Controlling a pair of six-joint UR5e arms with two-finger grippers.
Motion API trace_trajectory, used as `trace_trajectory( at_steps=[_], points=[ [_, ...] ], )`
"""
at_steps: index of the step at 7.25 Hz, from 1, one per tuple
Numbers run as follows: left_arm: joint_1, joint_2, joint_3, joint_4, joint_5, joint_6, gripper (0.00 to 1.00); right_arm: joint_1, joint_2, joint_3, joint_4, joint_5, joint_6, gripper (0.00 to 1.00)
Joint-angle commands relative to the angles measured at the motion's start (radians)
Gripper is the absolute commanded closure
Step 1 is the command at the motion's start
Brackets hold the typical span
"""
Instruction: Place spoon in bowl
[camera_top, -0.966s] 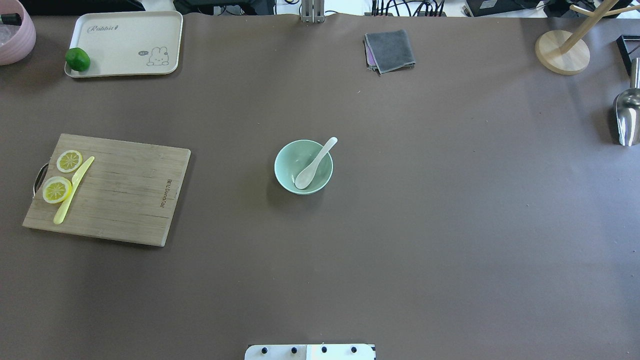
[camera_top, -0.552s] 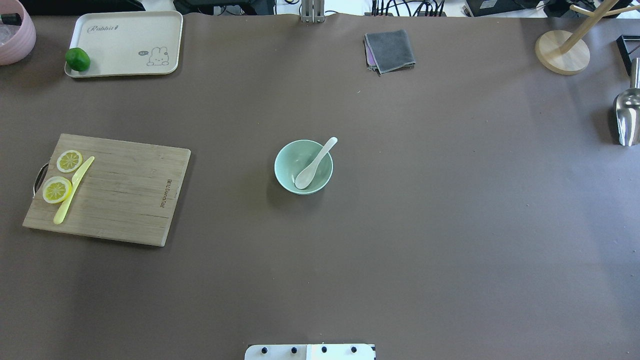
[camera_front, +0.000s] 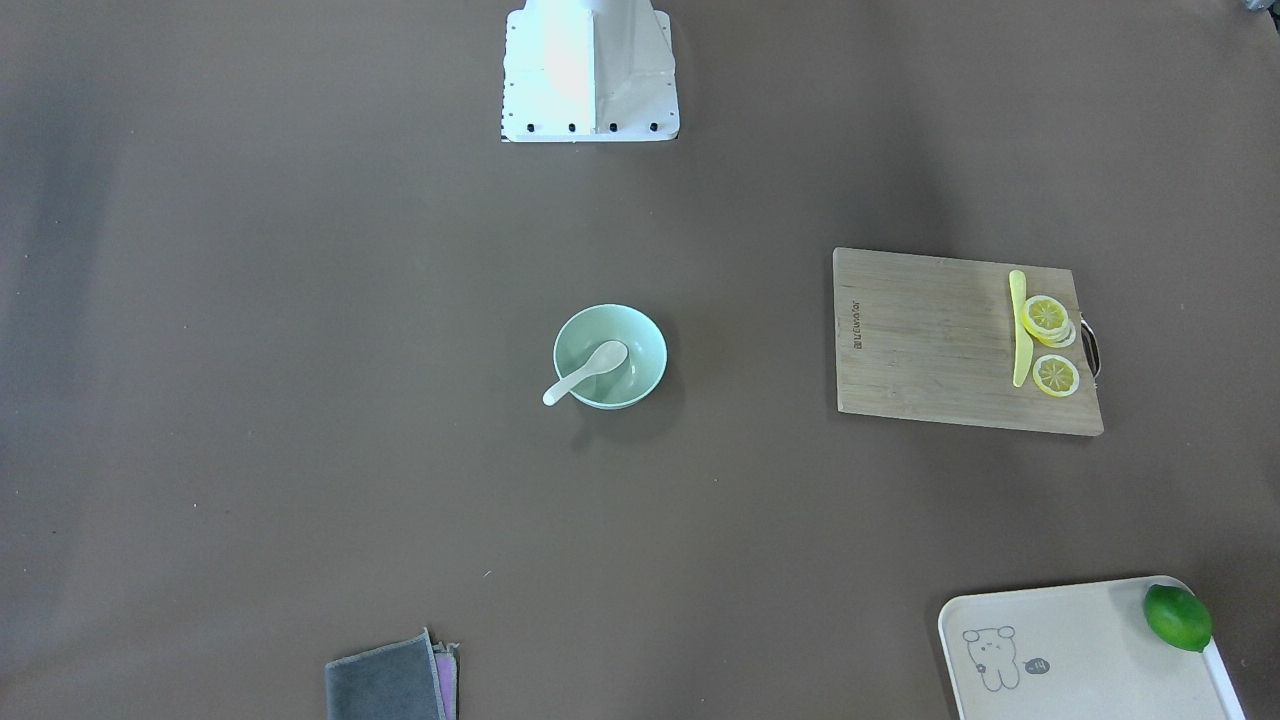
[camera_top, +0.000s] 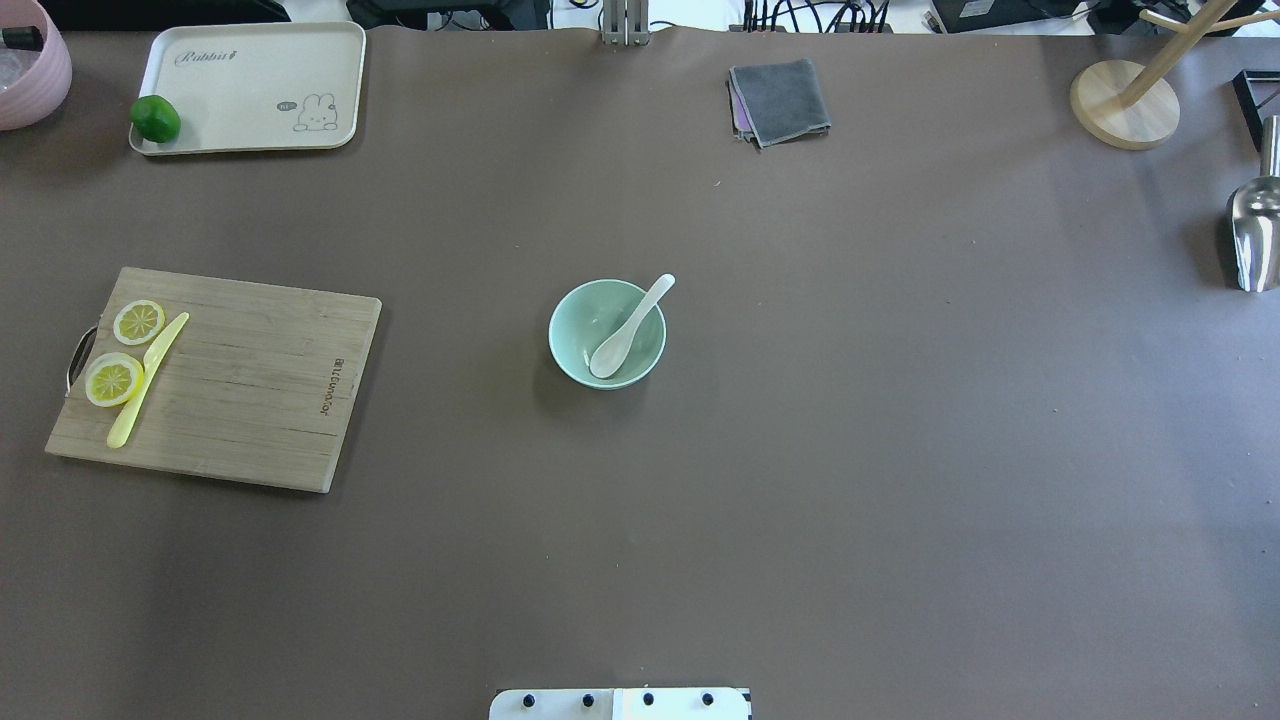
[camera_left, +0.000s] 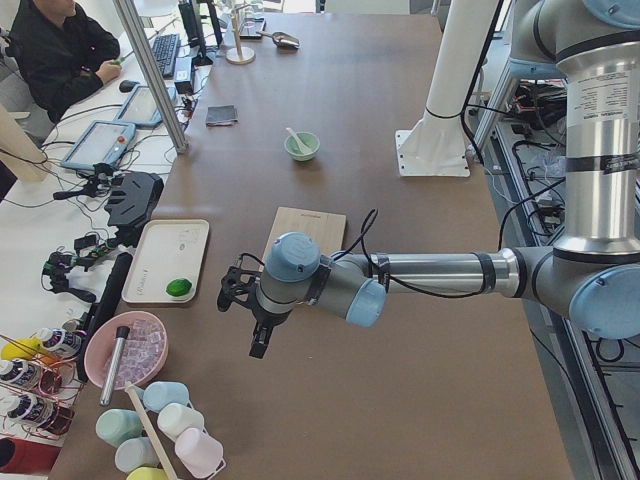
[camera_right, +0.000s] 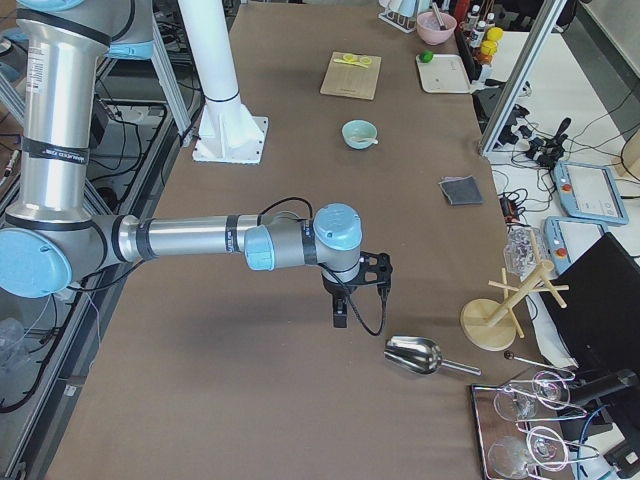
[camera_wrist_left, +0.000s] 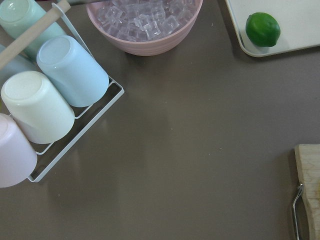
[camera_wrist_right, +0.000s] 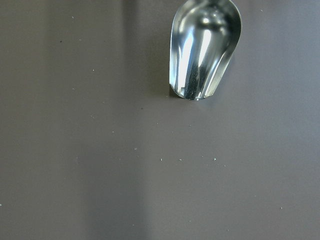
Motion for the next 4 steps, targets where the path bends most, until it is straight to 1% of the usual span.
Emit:
trace_trajectory(
  at_steps=[1, 2, 4],
  points=[
    [0.002, 0.002, -0.046, 0.111, -0.005, 0.001, 0.02, 0.000, -0.004, 0.000, -0.004, -0.001, -0.001, 0.00],
    [0.003, 0.031, -0.095, 0.144, -0.007, 0.005, 0.02, 0.000, -0.006, 0.000, -0.006, -0.001, -0.001, 0.00],
    [0.002, 0.036, -0.097, 0.144, -0.013, 0.005, 0.02, 0.001, -0.007, 0.000, -0.009, -0.001, -0.001, 0.00]
  ],
)
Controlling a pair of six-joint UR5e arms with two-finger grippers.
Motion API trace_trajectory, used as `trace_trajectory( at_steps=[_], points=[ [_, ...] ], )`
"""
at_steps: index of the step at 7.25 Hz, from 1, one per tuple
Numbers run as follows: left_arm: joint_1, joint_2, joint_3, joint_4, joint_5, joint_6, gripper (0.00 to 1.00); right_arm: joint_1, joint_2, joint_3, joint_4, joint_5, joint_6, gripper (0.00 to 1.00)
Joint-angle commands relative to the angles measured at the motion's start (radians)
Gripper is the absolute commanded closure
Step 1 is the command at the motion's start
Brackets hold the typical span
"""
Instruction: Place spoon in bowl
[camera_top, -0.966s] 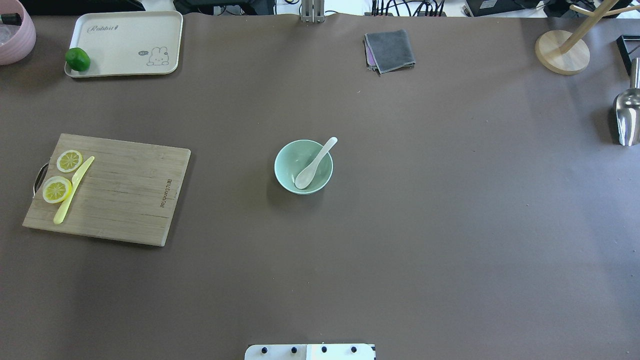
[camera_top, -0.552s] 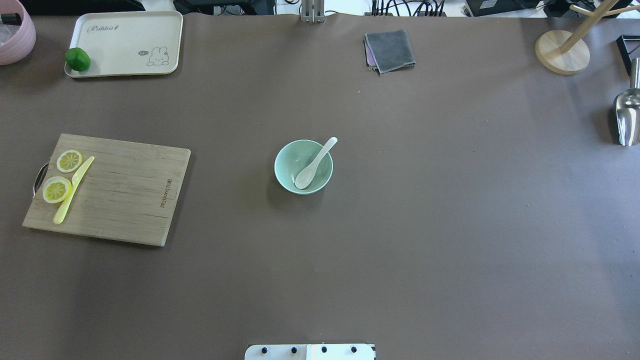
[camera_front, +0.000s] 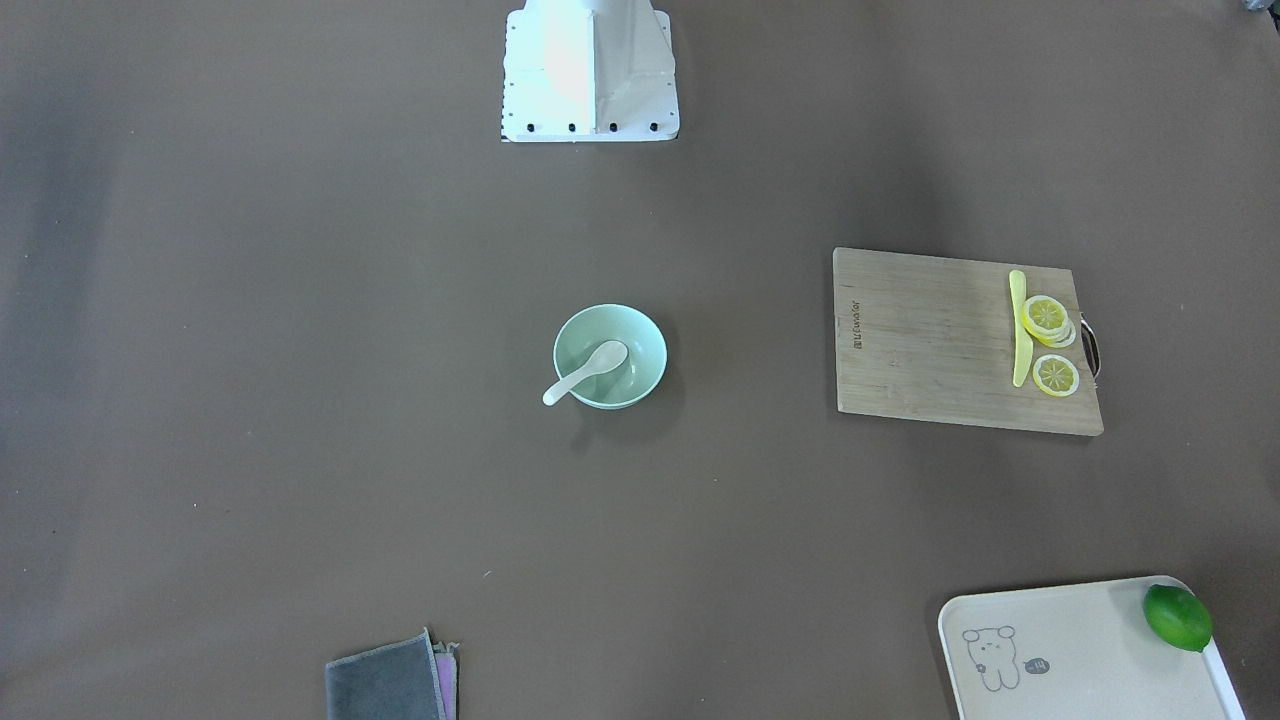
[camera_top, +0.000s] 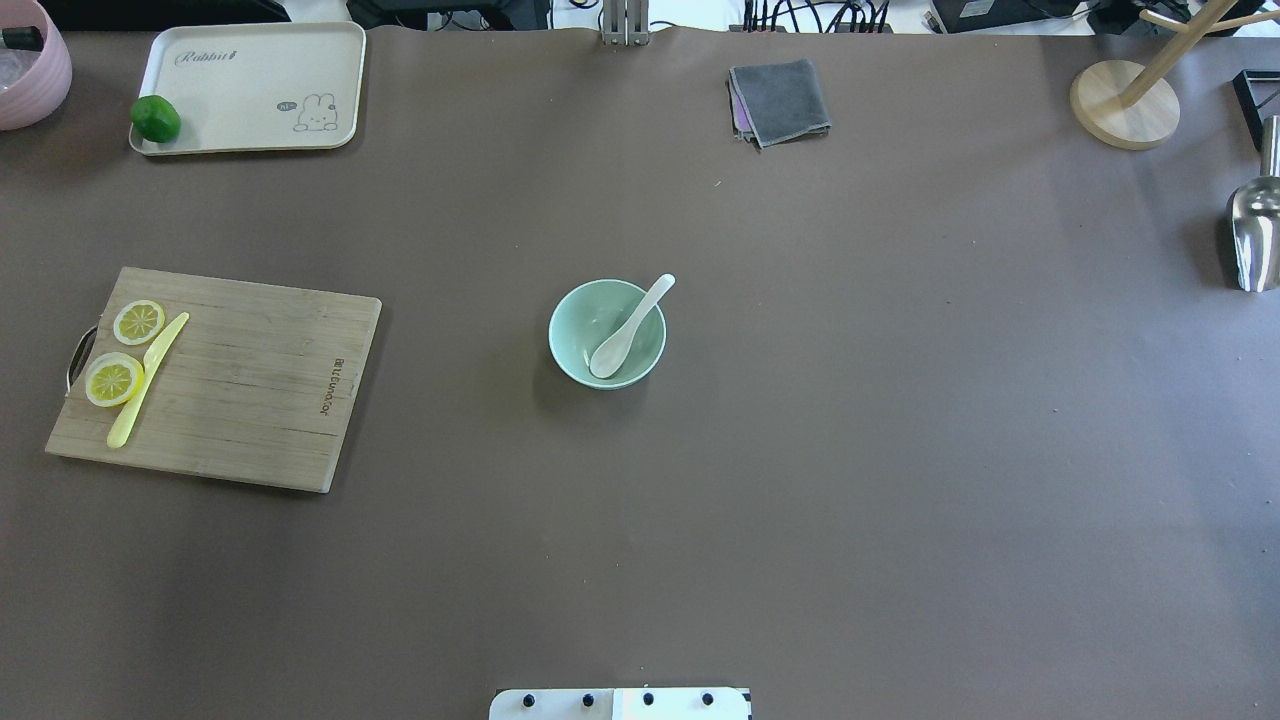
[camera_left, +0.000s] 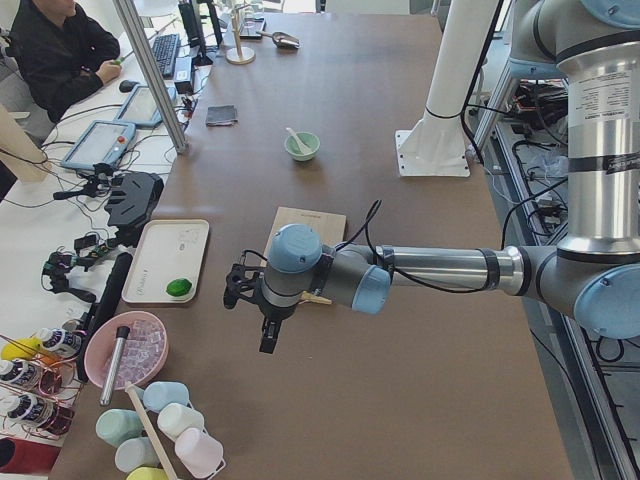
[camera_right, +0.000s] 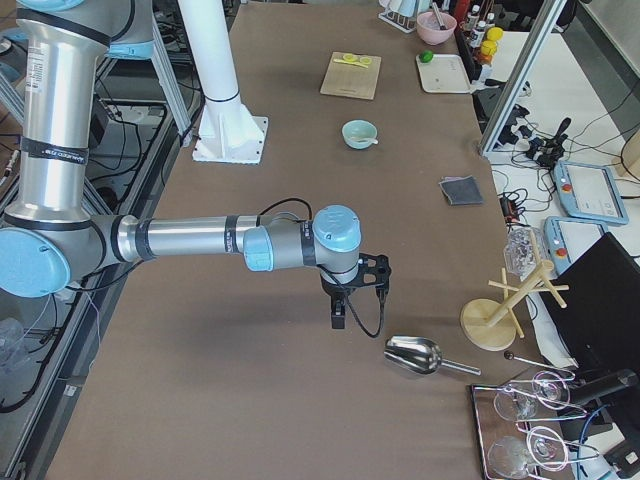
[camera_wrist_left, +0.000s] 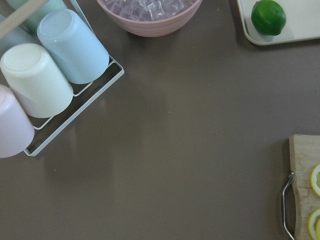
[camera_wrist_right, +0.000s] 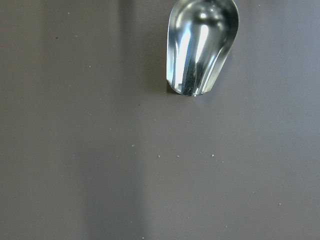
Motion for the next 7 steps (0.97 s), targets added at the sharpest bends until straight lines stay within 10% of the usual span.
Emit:
trace_trajectory(
  at_steps=[1, 7],
  points=[
    [0.000, 0.005, -0.006, 0.007, -0.002, 0.001, 0.02, 0.001, -0.003, -0.002, -0.003, 0.000, 0.000, 0.00],
    [0.000, -0.008, -0.002, 0.007, 0.001, 0.001, 0.02, 0.001, -0.005, -0.003, -0.003, -0.006, 0.000, 0.00]
  ],
)
